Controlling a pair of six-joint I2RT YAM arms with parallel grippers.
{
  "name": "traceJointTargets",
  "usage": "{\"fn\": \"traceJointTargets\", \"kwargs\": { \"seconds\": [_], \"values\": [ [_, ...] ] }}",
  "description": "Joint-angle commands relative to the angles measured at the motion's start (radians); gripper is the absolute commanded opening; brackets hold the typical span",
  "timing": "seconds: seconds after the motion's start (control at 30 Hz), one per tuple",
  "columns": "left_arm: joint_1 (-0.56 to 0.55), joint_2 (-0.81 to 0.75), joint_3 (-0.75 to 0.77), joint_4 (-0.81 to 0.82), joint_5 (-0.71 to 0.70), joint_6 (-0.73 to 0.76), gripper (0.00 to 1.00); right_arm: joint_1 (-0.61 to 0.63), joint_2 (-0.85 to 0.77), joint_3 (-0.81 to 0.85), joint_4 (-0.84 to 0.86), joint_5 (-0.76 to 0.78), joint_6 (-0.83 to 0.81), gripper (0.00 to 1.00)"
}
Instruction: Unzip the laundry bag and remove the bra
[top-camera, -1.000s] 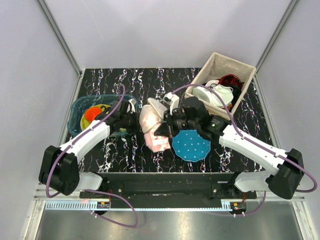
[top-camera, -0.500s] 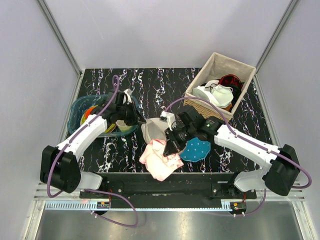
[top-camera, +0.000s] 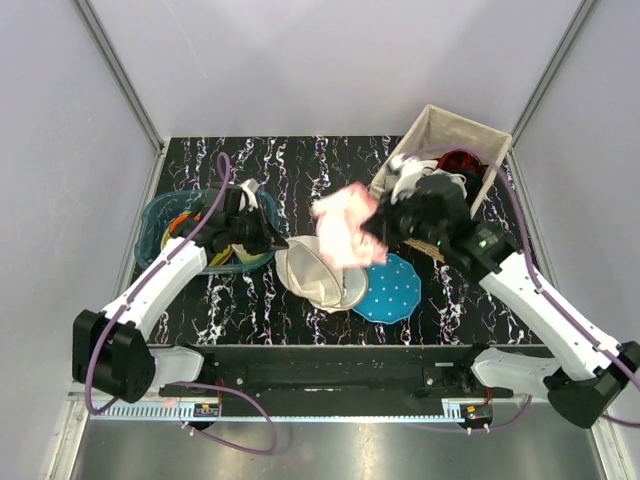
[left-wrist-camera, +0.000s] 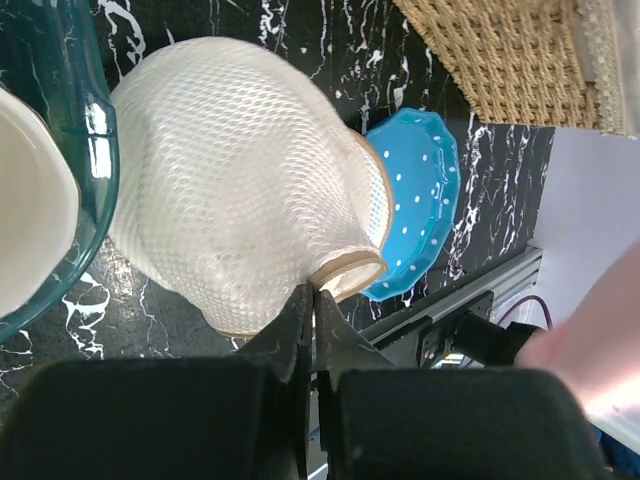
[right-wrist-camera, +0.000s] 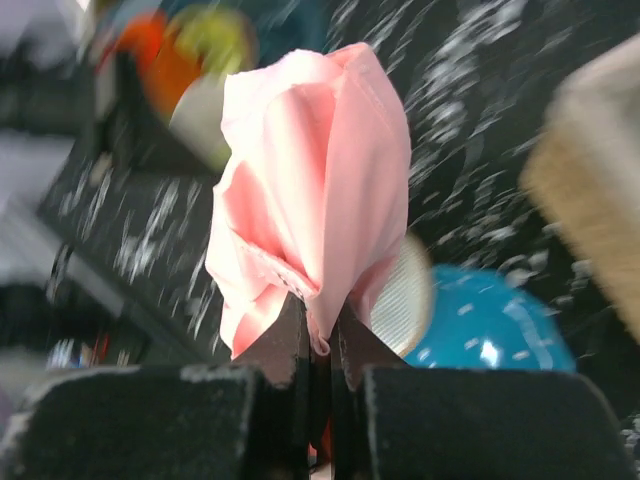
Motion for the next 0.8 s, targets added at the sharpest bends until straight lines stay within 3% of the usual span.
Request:
{"fn": "traceJointTargets", "kwargs": {
  "seconds": [0.0,0.2,0.37,0.4,0.43,0.47,0.53,0.57,0.63,0.77],
  "values": [
    [0.002,-0.088,0.003,-0.001,0.024,0.018,0.0,-0.247,0.061,0.12,0.15,0.149,0.098,0.0],
    [0.001,-0.137,0.012,-0.042,0.052,0.047,0.0,-0.549,0.32,0.319,0.175,0.067,0.122,0.0],
    [0.001,-0.159,-0.001,-0.065,0.043,0.066,0.0,-0.691,0.549,0.482,0.173,0.046,0.158,0.0],
    [0.001,-0.159,-0.008,-0.065,0.043,0.066,0.0,-0.702,0.578,0.506,0.17,0.064,0.159,0.04],
    [0.001,-0.159,-0.011,-0.064,0.046,0.066,0.0,-0.711,0.639,0.564,0.161,0.108,0.15,0.41],
    [0.001,-0.156,-0.015,-0.061,0.046,0.064,0.0,-0.713,0.667,0.597,0.12,0.141,0.142,0.64],
    [0.001,-0.153,-0.02,-0.058,0.046,0.063,0.0,-0.716,0.731,0.66,0.069,0.202,0.127,0.83],
    [0.001,-0.151,-0.02,-0.061,0.046,0.063,0.0,-0.716,0.741,0.707,0.025,0.21,0.124,0.97],
    [0.001,-0.154,-0.02,-0.062,0.017,0.053,0.0,-0.714,0.72,0.714,0.012,0.208,0.118,1.0],
    [0.001,-0.163,-0.012,-0.062,-0.016,0.049,0.0,-0.713,0.577,0.535,0.086,0.21,0.135,1.0]
  ]
}}
